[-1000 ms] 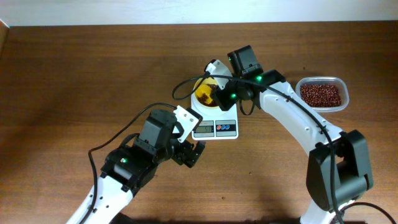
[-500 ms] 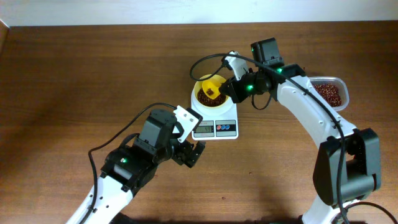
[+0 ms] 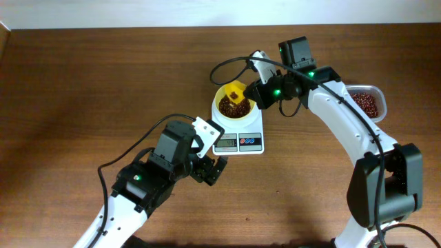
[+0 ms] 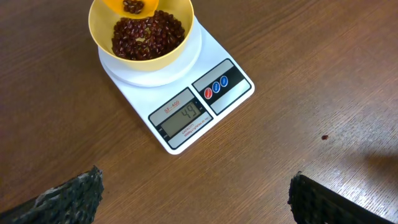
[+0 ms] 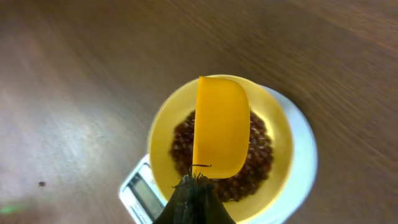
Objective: Scoop item into bowl and weigh 50g on scale
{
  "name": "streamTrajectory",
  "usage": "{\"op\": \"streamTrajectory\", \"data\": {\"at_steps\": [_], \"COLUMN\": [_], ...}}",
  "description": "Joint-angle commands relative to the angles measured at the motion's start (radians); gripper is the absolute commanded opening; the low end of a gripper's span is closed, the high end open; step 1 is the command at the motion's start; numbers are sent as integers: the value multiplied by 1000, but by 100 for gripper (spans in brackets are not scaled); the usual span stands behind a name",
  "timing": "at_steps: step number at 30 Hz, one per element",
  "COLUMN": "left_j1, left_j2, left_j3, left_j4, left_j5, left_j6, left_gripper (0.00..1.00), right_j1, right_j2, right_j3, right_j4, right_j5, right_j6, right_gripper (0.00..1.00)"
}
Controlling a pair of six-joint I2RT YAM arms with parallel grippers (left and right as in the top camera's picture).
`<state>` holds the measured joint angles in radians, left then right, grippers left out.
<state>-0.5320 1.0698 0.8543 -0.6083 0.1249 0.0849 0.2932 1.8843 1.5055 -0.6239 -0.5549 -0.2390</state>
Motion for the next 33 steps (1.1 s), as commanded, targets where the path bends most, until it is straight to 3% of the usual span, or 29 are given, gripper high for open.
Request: {"op": "streamTrajectory", "data": {"at_steps": [1,12,15,23,26,28,33], "left_j1": [-2,-2,-2,-2,-2,-2,-2], "left_j2": [-2,-2,-2,-2,-2,-2,-2], "left_j3": [-6,-6,-6,-6,-6,-6,-6], "left_j4": [2,2,2,2,2,2,2], "left_j5": [17,17,17,17,17,17,17], "left_j6": [-10,-10,-10,-10,-10,-10,-10], "left_gripper": [99,99,99,99,99,99,99], "right_j1": [-6,-5,9,15,20,21,49], "right_j2": [-27,-27,-27,-27,-27,-27,-27], "right_j3": [34,141,146,169,169,170,178], "right_j4": [-20,-76,-181,-154,-220,-141,-211], "right_j5": [58,72,77,140,150,147,149], "right_j6": [-45,-71,-61,-82,-90,-112,-124], "right_gripper": [4,4,4,4,4,4,4]}}
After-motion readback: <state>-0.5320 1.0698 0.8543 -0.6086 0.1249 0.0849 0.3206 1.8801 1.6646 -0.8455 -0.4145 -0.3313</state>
